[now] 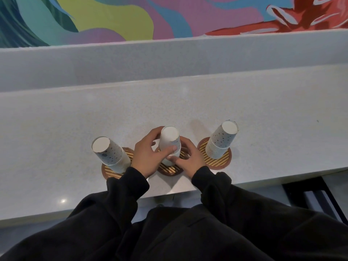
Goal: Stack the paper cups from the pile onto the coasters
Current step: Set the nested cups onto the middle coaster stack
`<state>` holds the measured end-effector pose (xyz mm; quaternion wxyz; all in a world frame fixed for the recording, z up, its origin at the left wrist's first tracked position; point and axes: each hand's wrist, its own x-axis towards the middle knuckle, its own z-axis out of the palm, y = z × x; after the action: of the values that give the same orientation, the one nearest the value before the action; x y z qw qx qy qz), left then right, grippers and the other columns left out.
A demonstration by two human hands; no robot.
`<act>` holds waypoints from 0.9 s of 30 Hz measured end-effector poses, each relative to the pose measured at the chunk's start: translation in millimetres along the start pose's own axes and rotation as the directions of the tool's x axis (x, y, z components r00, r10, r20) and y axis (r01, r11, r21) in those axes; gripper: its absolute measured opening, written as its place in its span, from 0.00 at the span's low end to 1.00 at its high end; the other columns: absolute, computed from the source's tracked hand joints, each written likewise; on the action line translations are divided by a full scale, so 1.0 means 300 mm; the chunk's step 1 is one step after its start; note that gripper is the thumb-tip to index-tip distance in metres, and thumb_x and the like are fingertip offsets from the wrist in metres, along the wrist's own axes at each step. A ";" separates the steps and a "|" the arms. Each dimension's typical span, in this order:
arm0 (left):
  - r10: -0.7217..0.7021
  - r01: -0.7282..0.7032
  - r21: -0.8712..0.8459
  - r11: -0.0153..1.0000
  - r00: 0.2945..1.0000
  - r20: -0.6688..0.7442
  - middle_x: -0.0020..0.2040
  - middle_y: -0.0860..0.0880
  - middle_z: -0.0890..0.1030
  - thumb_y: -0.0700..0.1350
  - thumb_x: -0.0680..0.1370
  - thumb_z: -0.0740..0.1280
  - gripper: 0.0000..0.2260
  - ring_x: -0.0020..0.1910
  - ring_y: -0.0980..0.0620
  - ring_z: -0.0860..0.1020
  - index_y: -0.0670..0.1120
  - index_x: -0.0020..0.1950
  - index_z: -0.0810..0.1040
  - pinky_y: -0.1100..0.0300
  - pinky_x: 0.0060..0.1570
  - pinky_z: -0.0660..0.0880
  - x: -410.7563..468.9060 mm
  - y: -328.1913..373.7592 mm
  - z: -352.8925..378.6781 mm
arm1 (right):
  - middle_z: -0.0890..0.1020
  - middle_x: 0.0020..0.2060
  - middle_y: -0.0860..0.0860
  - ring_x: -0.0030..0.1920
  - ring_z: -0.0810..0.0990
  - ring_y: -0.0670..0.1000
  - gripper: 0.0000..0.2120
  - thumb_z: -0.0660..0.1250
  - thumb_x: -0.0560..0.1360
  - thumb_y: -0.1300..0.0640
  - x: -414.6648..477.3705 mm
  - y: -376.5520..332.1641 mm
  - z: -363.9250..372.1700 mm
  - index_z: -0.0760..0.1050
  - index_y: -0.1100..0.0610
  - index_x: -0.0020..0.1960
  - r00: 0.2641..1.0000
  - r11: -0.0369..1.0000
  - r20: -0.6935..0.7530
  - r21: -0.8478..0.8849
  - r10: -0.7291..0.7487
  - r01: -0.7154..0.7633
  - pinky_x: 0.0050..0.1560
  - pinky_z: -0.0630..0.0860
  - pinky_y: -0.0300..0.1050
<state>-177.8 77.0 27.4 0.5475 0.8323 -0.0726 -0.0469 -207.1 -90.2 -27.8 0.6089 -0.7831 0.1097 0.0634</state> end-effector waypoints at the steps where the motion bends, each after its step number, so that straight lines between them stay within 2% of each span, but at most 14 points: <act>1: -0.001 0.001 -0.004 1.000 1.000 -0.009 0.60 0.65 0.81 0.51 0.73 0.79 0.24 0.62 0.65 0.76 0.59 0.67 0.77 0.57 0.65 0.75 -0.002 0.012 -0.004 | 0.80 0.64 0.38 0.67 0.77 0.45 0.32 0.79 0.68 0.45 0.001 0.000 0.001 0.70 0.34 0.68 1.000 1.000 0.004 0.003 0.005 -0.005 0.68 0.77 0.57; 7: 0.101 -0.112 -0.066 0.992 0.983 -0.152 0.63 0.59 0.82 0.51 0.75 0.78 0.23 0.64 0.55 0.80 0.54 0.69 0.76 0.52 0.62 0.80 -0.012 0.142 -0.110 | 0.80 0.64 0.38 0.67 0.77 0.47 0.35 0.80 0.66 0.41 0.010 0.007 0.000 0.69 0.33 0.69 0.999 0.999 0.043 0.012 0.032 -0.033 0.67 0.77 0.59; 10: 0.121 -0.159 -0.113 0.981 0.951 -0.285 0.62 0.57 0.82 0.51 0.75 0.77 0.24 0.62 0.54 0.80 0.49 0.69 0.77 0.56 0.59 0.81 -0.044 0.185 -0.190 | 0.78 0.65 0.37 0.68 0.76 0.47 0.33 0.80 0.68 0.43 0.010 0.012 -0.012 0.70 0.35 0.69 0.998 1.000 0.061 0.010 0.018 -0.019 0.68 0.76 0.58; 13: 0.163 -0.187 -0.013 0.982 0.885 -0.436 0.62 0.54 0.82 0.51 0.74 0.76 0.24 0.62 0.53 0.80 0.48 0.69 0.77 0.58 0.58 0.80 -0.091 0.169 -0.299 | 0.77 0.64 0.34 0.67 0.76 0.45 0.31 0.80 0.70 0.46 0.014 0.016 -0.011 0.70 0.35 0.68 0.998 1.000 0.053 0.011 0.019 -0.019 0.67 0.77 0.54; 17: 0.132 -0.089 0.102 0.991 0.797 -0.589 0.62 0.53 0.81 0.48 0.75 0.76 0.22 0.61 0.54 0.80 0.49 0.68 0.76 0.55 0.59 0.80 -0.141 0.066 -0.427 | 0.76 0.59 0.29 0.65 0.76 0.45 0.30 0.80 0.71 0.50 0.018 0.016 -0.007 0.69 0.27 0.62 0.998 0.999 0.054 0.011 0.038 -0.039 0.66 0.77 0.51; 20: 0.041 0.013 0.087 0.996 0.805 -0.592 0.61 0.56 0.81 0.48 0.76 0.77 0.22 0.60 0.54 0.80 0.51 0.68 0.76 0.47 0.60 0.80 -0.160 -0.024 -0.429 | 0.76 0.61 0.32 0.67 0.76 0.47 0.31 0.79 0.71 0.50 0.018 0.022 -0.009 0.69 0.32 0.66 0.998 0.999 0.052 0.005 0.038 -0.038 0.67 0.77 0.54; 24: -0.065 0.119 0.067 0.991 0.841 -0.537 0.62 0.55 0.81 0.50 0.75 0.78 0.24 0.61 0.54 0.79 0.53 0.69 0.76 0.46 0.63 0.79 -0.170 -0.112 -0.376 | 0.76 0.67 0.39 0.69 0.75 0.49 0.33 0.79 0.71 0.48 0.020 0.015 -0.009 0.69 0.38 0.71 0.998 0.999 0.046 -0.015 0.033 -0.032 0.69 0.76 0.58; 27: -0.136 0.173 0.029 0.984 0.858 -0.494 0.63 0.55 0.80 0.49 0.75 0.78 0.24 0.62 0.52 0.78 0.54 0.69 0.75 0.45 0.64 0.78 -0.173 -0.161 -0.340 | 0.76 0.68 0.40 0.69 0.75 0.49 0.33 0.79 0.71 0.50 0.015 0.013 -0.012 0.69 0.40 0.72 0.998 0.999 0.044 -0.005 0.034 -0.034 0.69 0.76 0.58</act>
<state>-209.5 196.9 23.4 0.5118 0.8394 0.1341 0.1246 -203.9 -95.1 -31.5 0.6083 -0.7809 0.1093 0.0911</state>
